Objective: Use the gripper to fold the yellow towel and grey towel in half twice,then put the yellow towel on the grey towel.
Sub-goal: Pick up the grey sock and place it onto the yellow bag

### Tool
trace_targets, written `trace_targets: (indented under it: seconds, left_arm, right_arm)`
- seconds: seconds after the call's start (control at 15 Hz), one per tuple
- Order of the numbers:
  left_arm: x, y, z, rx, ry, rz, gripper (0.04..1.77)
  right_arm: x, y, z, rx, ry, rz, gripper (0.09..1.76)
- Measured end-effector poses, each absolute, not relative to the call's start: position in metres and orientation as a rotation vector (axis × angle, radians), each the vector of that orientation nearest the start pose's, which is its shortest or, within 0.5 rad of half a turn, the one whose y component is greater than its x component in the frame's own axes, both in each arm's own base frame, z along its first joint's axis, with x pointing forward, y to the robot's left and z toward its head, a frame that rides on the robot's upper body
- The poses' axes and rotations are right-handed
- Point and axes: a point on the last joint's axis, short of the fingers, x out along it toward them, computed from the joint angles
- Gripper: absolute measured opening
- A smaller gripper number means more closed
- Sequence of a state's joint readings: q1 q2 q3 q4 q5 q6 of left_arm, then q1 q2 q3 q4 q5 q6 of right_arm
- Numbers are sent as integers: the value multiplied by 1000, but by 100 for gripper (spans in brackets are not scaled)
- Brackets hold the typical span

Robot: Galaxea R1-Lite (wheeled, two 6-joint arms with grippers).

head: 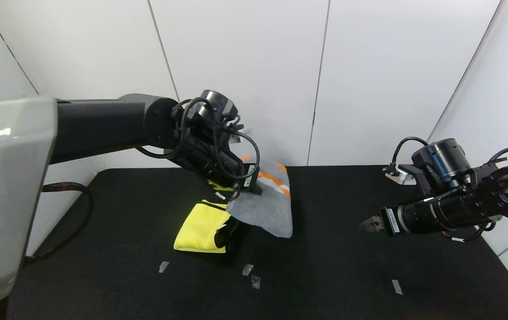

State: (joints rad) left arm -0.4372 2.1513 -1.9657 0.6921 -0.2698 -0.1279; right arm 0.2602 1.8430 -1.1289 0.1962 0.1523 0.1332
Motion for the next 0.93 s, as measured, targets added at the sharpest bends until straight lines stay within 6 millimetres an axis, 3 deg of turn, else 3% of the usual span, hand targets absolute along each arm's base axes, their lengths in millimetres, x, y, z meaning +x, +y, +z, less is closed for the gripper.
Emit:
trace_targets:
  seconds: [0.33,0.53,0.93]
  left_arm:
    - [386,-125,217,-123,959,-608,21]
    - [391,-95,205,-141,987,-610,21]
    - [393,-59,170,-186,1057,-630,21]
  right_arm:
    - [307,91,151,63,942,335,171]
    - [305,92,153,60,938,340,171]
    - [301,96,149,49,954,351,171]
